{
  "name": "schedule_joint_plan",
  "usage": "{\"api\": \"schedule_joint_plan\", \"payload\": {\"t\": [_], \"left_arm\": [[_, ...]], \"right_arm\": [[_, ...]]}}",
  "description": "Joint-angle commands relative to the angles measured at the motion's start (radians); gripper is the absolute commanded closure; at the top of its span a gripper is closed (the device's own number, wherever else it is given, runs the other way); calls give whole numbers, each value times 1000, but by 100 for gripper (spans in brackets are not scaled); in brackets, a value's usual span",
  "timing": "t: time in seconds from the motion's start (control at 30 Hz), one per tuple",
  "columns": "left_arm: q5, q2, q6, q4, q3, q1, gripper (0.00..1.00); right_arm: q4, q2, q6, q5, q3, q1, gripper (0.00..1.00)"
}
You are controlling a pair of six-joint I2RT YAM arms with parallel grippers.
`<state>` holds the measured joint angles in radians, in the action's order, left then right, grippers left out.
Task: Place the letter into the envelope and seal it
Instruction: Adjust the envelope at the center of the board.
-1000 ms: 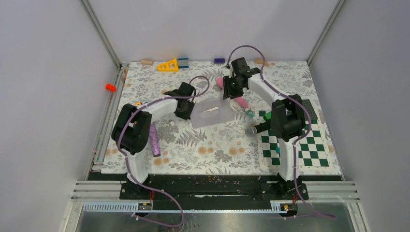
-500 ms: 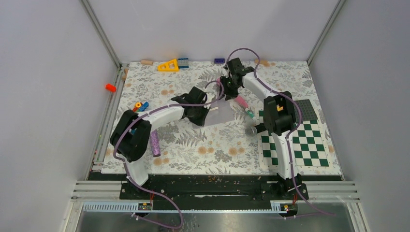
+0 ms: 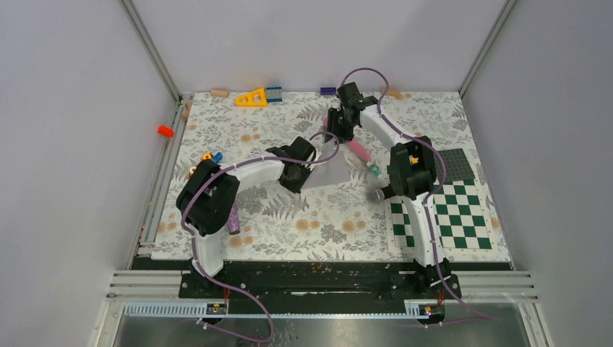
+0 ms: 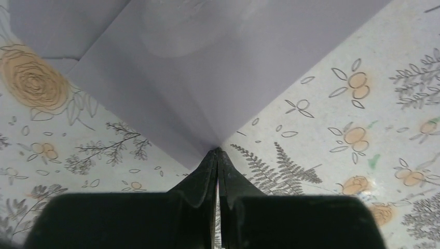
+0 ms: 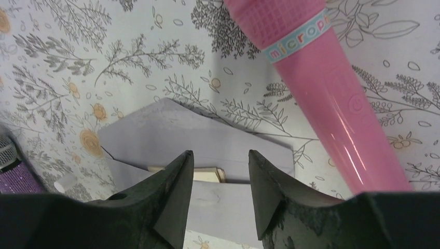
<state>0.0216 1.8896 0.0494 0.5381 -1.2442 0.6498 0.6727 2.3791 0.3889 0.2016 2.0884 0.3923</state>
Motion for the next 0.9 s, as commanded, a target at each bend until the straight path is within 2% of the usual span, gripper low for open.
{"api": "schedule_joint_plan", "payload": {"t": [0.0,0.33,0.53,0.73,0.87], "left_arm": [[153,33,-42,17,-45,-2,100],[215,114,-114,45,-114,-84,100],[196,185,-128,109,-224,-138,100],[175,242,-128,159,-345,-150,100],[150,261,-115,189,-418,-153,100]], "right_arm": [[32,40,44,-26,67,5,49],[40,45,68,-38,42,5,49],[23,-36,71,-20,-94,6,49],[3,-126,26,-26,-214,5,47],[-8,-148,20,24,-263,5,46]]}}
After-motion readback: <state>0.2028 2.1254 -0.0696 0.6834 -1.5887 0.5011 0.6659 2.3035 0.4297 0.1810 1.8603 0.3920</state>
